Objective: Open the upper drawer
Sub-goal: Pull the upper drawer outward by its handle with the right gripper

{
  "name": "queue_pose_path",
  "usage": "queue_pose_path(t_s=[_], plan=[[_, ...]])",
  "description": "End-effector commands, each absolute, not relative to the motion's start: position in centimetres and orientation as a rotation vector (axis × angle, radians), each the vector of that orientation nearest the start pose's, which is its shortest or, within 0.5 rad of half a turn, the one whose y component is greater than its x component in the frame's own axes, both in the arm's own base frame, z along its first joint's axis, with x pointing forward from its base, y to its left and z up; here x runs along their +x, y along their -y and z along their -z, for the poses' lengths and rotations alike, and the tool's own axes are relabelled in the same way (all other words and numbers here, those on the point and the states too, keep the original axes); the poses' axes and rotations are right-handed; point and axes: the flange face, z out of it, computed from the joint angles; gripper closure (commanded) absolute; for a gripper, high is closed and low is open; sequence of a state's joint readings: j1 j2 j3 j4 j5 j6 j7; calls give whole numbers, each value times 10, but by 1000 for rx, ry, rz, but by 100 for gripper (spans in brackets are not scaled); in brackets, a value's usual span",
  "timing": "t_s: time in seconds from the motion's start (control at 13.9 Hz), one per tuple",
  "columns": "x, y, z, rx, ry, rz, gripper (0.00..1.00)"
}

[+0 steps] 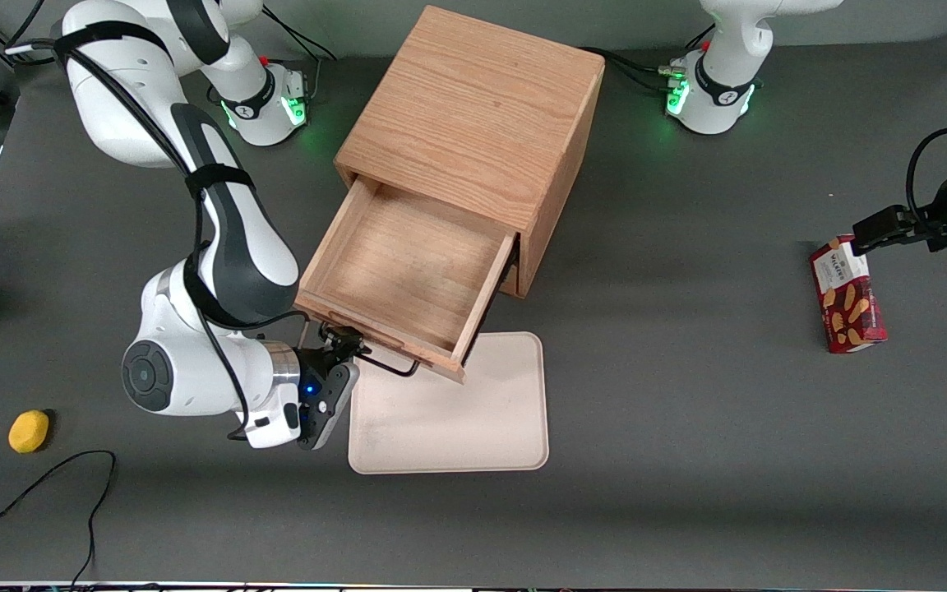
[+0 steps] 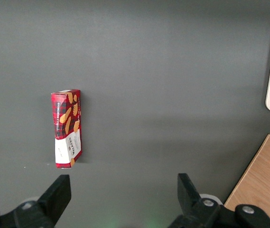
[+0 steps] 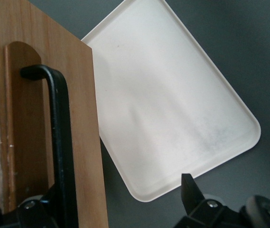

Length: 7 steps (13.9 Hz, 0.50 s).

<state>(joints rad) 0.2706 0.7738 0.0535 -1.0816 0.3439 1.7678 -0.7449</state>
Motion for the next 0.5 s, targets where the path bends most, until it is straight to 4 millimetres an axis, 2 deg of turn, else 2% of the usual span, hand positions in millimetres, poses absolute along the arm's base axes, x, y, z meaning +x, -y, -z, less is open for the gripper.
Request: queue_pose_path(t_s=[0.0, 0.43], plan=[[718, -248, -366, -2439, 1317, 31, 0], [718, -248, -368, -2441, 1315, 35, 0]])
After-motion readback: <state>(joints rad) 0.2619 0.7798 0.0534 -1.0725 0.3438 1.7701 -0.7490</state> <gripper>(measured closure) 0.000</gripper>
